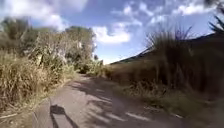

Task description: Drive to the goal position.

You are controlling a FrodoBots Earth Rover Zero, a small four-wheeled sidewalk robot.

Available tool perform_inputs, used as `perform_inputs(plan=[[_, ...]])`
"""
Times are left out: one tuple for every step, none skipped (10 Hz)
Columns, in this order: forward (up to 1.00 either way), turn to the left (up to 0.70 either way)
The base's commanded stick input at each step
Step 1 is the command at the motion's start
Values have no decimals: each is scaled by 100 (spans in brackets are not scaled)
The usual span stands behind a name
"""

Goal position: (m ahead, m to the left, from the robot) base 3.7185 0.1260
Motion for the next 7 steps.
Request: perform_inputs(plan=[[70, 34], [70, 34], [70, 34], [70, 34], [70, 34], [70, 34], [70, 18]])
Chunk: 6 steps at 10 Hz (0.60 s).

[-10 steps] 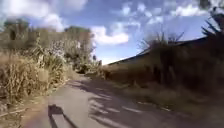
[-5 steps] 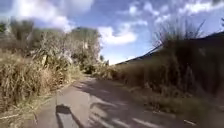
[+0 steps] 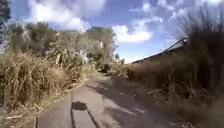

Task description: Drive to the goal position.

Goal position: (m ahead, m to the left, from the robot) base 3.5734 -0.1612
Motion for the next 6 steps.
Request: perform_inputs(plan=[[70, -1], [70, -1], [70, -1], [70, -1], [70, -1], [70, -1]])
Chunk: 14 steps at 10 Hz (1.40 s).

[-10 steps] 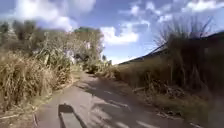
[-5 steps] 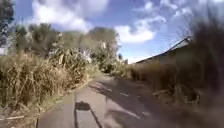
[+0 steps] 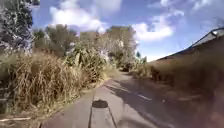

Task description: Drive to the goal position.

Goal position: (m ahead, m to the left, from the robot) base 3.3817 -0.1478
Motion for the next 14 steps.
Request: perform_inputs(plan=[[61, -1], [36, -1], [12, 0], [0, 0], [0, 0], [0, 0], [0, 0], [0, 0], [0, 0], [0, 0], [0, 0], [0, 0], [0, -2], [0, -25]])
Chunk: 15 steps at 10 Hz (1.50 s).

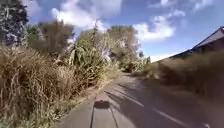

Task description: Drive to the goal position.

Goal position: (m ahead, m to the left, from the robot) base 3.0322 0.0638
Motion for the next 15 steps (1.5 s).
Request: perform_inputs(plan=[[0, -47], [0, -70], [0, -70], [0, -55], [0, -33], [0, -11], [0, 0], [0, 0], [0, 0], [0, 0], [0, 0], [0, 0], [0, -49], [0, -5], [0, 0]])
